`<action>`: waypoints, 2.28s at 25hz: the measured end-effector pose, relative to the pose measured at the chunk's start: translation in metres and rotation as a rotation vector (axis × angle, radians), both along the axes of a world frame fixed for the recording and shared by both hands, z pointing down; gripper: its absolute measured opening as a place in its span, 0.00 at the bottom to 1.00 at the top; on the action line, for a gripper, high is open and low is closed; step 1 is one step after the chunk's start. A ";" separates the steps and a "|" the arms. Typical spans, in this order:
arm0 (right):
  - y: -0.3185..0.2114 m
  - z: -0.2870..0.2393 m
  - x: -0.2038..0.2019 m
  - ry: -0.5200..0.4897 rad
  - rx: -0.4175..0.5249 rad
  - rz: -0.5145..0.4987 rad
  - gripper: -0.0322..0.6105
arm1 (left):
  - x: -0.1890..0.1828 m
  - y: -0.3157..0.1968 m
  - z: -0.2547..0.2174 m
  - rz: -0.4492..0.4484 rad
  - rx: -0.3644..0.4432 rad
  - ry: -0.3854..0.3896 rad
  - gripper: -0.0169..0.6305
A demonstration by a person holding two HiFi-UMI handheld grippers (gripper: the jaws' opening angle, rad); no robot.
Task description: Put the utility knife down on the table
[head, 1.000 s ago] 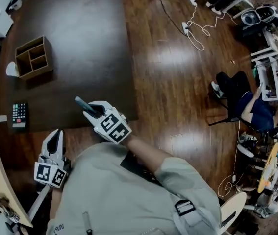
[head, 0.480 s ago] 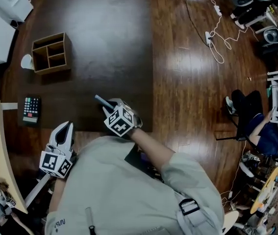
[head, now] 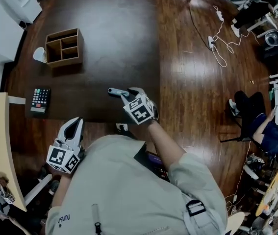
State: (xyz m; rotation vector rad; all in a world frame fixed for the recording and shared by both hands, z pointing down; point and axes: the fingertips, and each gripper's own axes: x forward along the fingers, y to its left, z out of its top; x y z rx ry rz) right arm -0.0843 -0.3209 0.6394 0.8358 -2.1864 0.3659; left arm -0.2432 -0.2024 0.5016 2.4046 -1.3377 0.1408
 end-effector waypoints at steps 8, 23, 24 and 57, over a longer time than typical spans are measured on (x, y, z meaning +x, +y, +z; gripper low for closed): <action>0.069 -0.077 0.048 -0.241 0.162 0.341 0.15 | -0.016 0.085 0.010 -0.022 0.023 0.066 0.03; 0.343 -0.066 0.002 -0.210 0.056 0.064 0.05 | 0.078 0.241 0.033 0.172 -0.004 0.114 0.03; 0.350 -0.068 0.007 -0.212 0.059 0.054 0.05 | 0.085 0.248 0.032 0.182 -0.004 0.108 0.03; 0.478 -0.157 0.219 -0.557 0.194 -0.093 0.05 | 0.310 0.387 0.020 0.012 0.040 0.028 0.03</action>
